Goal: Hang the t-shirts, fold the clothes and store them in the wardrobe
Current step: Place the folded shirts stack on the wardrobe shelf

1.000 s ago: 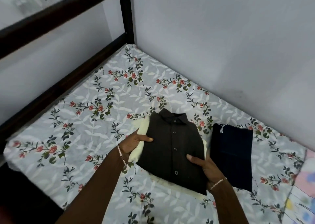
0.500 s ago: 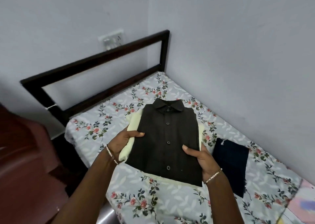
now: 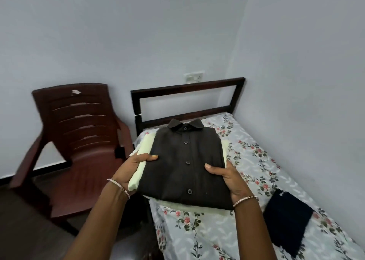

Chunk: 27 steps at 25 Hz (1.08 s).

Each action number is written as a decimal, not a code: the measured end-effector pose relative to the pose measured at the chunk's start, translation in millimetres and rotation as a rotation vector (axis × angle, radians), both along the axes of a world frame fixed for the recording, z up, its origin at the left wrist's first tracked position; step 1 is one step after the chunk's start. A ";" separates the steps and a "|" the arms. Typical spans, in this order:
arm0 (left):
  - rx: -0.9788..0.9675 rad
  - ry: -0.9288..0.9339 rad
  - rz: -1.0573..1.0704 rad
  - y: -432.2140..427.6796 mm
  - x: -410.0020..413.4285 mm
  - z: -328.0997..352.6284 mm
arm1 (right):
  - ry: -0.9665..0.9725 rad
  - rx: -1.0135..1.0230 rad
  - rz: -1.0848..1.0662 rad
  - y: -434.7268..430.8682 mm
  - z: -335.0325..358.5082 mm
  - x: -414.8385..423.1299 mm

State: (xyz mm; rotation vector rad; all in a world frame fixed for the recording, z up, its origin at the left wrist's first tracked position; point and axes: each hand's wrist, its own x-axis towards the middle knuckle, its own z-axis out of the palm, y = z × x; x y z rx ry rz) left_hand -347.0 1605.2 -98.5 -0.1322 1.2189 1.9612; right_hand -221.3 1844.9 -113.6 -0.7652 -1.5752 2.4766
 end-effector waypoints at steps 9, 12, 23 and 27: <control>0.049 0.072 0.385 -183.6 39.3 31.4 | 0.093 0.006 0.366 -157.4 42.7 -51.4; 0.050 0.082 0.502 -263.4 57.6 37.4 | 0.113 0.004 0.491 -234.5 53.2 -67.4; -0.004 0.125 0.935 -601.5 152.4 43.8 | 0.130 -0.048 0.929 -595.5 51.9 -72.6; -0.061 0.095 1.095 -703.4 189.6 36.5 | 0.103 -0.046 1.095 -709.2 51.3 -69.9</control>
